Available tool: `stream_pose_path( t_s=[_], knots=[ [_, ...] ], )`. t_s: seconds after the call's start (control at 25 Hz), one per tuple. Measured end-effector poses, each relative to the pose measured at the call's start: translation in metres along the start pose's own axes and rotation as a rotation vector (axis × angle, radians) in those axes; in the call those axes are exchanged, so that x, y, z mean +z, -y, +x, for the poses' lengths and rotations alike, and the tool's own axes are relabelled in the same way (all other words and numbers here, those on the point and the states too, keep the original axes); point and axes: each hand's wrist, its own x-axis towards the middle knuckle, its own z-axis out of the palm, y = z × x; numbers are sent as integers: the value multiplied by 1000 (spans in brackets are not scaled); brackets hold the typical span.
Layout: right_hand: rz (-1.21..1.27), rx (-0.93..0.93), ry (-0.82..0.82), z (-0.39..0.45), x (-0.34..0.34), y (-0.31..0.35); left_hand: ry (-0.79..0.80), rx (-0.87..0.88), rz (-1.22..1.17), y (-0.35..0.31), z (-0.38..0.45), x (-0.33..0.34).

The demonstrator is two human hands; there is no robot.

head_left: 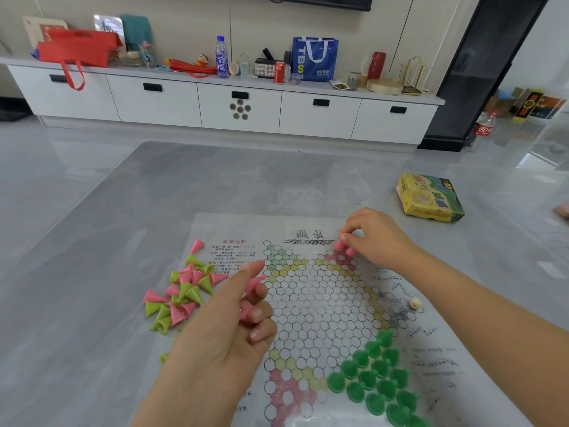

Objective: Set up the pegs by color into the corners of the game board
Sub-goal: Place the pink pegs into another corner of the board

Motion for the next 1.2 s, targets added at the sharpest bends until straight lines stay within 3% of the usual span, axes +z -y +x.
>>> stream_pose_path(
  t_s=[0.32, 0.48, 0.6, 1.12, 1.2],
  knots=[
    [163, -56, -80, -14, -31, 25, 82, 47, 149, 3, 3, -2],
    [308, -204, 150, -49, -36, 63, 132, 56, 227, 7, 6, 0],
    [398, -263, 236, -63, -31, 76, 145, 63, 251, 10, 8, -1],
    [510, -241, 220, -67, -27, 82, 123, 144, 371, 13, 7, 3],
    [529, -165, 166, -66, -34, 77, 80, 174, 356, 10, 6, 4]
  ],
)
